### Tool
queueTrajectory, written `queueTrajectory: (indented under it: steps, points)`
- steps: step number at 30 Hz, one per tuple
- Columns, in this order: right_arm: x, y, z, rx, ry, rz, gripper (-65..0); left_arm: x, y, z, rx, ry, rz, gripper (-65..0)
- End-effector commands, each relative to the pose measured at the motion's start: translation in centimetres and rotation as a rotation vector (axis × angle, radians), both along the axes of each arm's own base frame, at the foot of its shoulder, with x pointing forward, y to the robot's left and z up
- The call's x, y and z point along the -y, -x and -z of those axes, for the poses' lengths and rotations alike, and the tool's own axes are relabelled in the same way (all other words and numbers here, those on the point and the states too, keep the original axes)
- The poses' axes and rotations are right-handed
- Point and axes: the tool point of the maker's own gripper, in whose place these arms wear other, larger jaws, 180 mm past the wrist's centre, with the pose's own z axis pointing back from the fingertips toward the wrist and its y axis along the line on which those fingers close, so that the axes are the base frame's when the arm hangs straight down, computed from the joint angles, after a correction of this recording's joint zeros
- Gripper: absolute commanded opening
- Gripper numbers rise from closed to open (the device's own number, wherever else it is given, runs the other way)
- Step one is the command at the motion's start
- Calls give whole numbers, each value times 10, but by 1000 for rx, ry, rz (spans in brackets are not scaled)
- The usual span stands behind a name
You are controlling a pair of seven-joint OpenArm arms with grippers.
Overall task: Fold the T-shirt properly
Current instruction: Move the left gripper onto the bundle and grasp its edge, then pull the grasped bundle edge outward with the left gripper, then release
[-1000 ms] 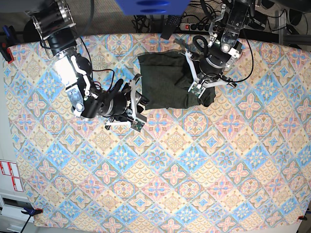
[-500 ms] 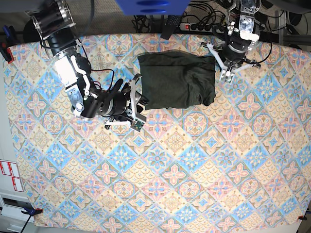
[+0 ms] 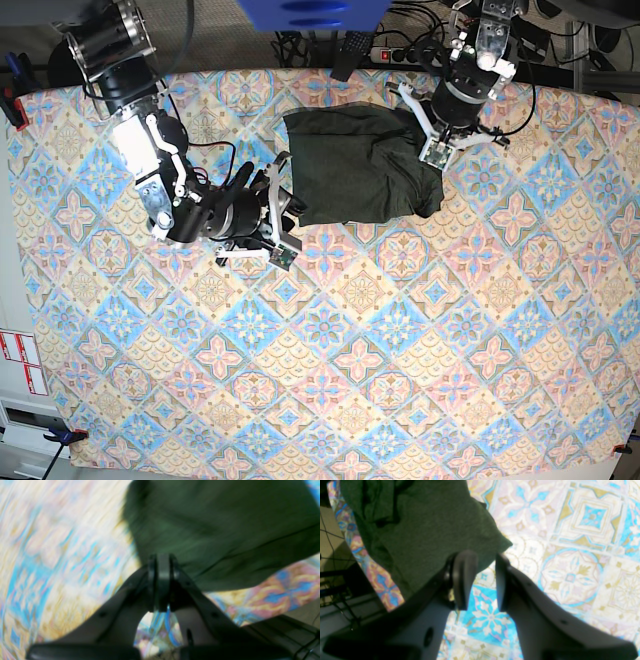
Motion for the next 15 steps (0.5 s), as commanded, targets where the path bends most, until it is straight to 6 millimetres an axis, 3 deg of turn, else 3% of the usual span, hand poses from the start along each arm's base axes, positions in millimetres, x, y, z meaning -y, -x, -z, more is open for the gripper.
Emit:
queueTrajectory:
  steps: [1, 5, 10, 12, 15]
  points:
    - [-3, -10, -12, 40, -27, -3, -479, 5, -8, -10, 44, 3, 18, -639]
    - [-3, -10, -12, 40, -27, -3, -479, 21, -21, -17, 80, 24, 57, -505]
    - [-3, -10, -13, 41, -28, -3, -479, 40, -25, -19, 103, -4, 128, -278]
    - [-3, -10, -13, 41, -28, -3, -479, 50, -24, -12, 95, -29, 169, -232]
    - [-3, -10, -13, 42, -28, -4, -479, 59, -24, 1, 82, -74, 219, -227]
